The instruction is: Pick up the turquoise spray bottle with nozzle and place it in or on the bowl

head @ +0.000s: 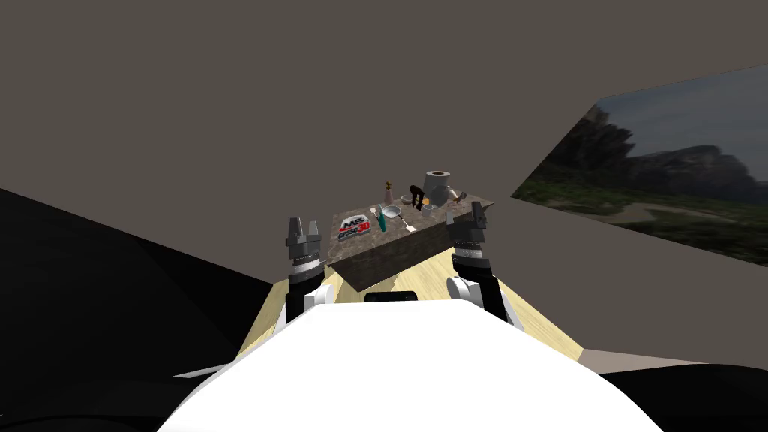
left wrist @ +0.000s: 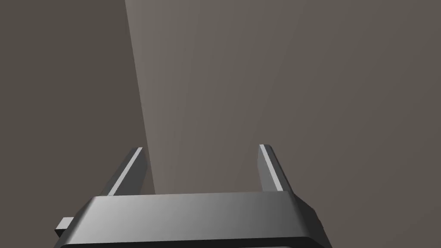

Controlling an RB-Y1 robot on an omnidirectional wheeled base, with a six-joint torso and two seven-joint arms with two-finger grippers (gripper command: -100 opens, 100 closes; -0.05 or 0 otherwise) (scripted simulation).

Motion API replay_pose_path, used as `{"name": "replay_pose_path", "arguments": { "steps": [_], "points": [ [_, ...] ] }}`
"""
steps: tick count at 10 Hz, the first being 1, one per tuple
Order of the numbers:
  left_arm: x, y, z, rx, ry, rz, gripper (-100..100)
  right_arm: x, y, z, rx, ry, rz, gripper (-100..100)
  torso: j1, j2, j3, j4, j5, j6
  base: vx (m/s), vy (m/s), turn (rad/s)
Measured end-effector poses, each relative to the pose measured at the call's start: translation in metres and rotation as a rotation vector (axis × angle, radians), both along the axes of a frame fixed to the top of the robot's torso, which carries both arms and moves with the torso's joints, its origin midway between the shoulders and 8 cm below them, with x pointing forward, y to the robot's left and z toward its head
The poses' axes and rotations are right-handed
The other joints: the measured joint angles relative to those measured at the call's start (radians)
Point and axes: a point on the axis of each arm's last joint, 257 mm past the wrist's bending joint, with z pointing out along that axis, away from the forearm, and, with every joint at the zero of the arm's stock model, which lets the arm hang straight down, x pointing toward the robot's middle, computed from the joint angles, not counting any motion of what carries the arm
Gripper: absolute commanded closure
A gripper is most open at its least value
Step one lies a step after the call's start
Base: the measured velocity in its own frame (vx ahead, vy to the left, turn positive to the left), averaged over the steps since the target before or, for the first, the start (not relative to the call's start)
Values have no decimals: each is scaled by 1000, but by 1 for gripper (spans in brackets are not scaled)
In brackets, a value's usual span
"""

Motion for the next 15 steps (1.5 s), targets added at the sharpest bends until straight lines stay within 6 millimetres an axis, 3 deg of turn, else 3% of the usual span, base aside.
{"name": "replay_pose_path", "arguments": {
  "steps": [4,7,11,14,15],
  "points": [
    [12,-6,-16,115,80,-28,-100,0,0,0,0,0,0,0,-6,0,0,0,-1,0,-3,-84,-3],
    [22,-3,-46,200,186,-19,-100,0,0,0,0,0,0,0,-8,1,1,0,-2,0,-19,-133,-8],
    [35,19,-98,296,362,33,-100,0,0,0,0,0,0,0,-12,2,1,0,-3,0,-28,-180,-11],
    [39,46,-145,354,512,92,-100,0,0,0,0,0,0,0,-13,4,2,1,-3,0,-42,-170,-8],
    [40,50,-150,363,535,103,-100,0,0,0,0,0,0,0,-10,2,2,1,-3,0,10,-112,-16]
  ]
}}
